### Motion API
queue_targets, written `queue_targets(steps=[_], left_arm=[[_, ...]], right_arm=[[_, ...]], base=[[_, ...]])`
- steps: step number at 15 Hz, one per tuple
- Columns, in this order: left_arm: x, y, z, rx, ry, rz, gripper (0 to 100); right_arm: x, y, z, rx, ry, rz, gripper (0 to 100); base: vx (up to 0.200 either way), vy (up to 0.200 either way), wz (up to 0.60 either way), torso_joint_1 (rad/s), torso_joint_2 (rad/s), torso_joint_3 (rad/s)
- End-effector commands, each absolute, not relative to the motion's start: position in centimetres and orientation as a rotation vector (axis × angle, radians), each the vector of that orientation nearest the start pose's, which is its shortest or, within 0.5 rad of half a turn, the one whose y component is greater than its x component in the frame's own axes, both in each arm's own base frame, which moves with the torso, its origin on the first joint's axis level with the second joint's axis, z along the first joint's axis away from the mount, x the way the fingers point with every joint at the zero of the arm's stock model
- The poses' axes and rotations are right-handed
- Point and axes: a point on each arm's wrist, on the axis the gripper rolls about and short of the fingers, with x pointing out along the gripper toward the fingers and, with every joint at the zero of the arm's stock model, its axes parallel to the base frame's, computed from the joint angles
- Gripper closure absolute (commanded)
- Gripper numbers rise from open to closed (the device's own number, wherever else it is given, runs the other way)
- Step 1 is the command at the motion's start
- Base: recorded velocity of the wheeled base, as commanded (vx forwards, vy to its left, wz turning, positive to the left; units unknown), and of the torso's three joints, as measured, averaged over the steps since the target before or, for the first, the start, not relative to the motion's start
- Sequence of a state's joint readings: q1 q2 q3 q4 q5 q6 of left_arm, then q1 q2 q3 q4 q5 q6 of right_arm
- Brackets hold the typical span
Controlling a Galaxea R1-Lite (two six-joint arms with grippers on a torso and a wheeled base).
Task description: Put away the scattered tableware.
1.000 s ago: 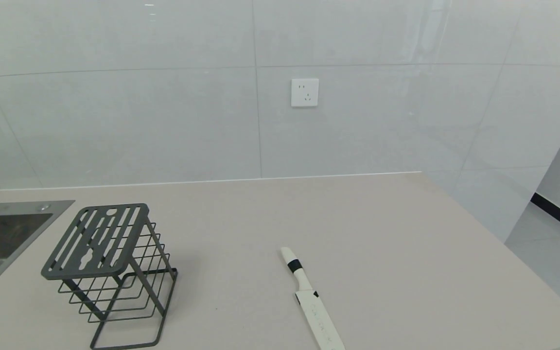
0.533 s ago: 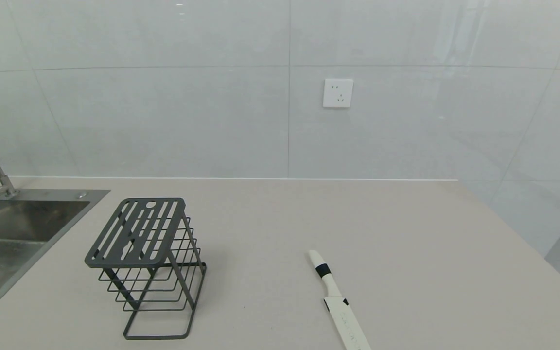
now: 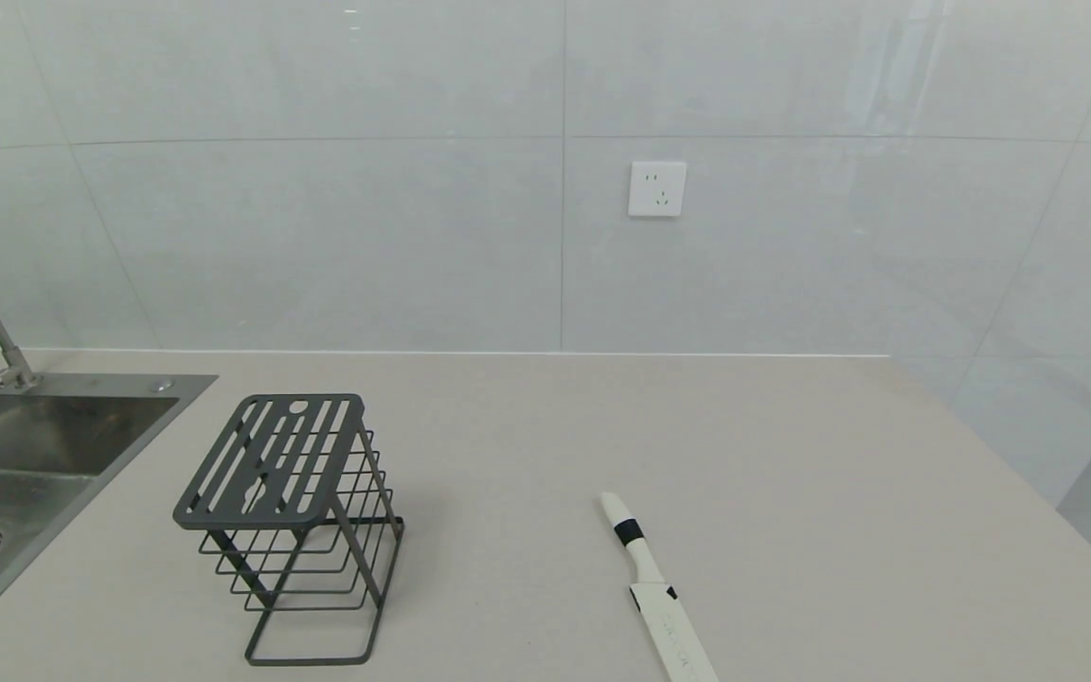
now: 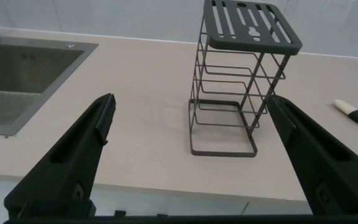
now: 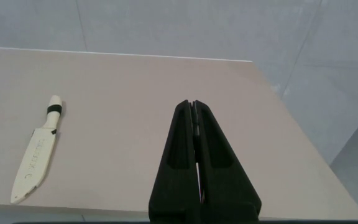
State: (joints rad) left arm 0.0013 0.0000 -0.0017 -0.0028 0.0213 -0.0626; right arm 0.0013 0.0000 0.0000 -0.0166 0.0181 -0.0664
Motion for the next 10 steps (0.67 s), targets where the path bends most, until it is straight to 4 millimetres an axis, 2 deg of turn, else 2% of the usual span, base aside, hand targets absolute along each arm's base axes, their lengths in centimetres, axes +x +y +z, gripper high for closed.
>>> queue_targets(steps=[1, 3, 7, 10], left_arm=[[-2.28, 0.04, 7.63, -0.063, -0.004, 0.023, 0], [-2.28, 0.04, 7.63, -0.063, -0.004, 0.023, 0], [-2.28, 0.04, 7.63, -0.063, -0.004, 0.023, 0], [-2.28, 0.04, 7.63, -0.063, -0.004, 0.023, 0]], right_arm=[[-2.27, 0.03, 7.72, -0.068, -0.016, 0.018, 100], [-2.27, 0.03, 7.72, -0.066, -0.016, 0.018, 100], [-2.27, 0.03, 7.72, -0.066, -0.016, 0.018, 100], [-2.27, 0.04, 7.72, -0.068, -0.016, 0.019, 100]], base=[[0.0, 0.0, 0.0, 0.0, 0.0, 0.0], [0.0, 0.0, 0.0, 0.084, -0.06, 0.025], [0.0, 0.0, 0.0, 0.304, -0.2, 0.085], [0.0, 0.0, 0.0, 0.095, -0.06, 0.045]])
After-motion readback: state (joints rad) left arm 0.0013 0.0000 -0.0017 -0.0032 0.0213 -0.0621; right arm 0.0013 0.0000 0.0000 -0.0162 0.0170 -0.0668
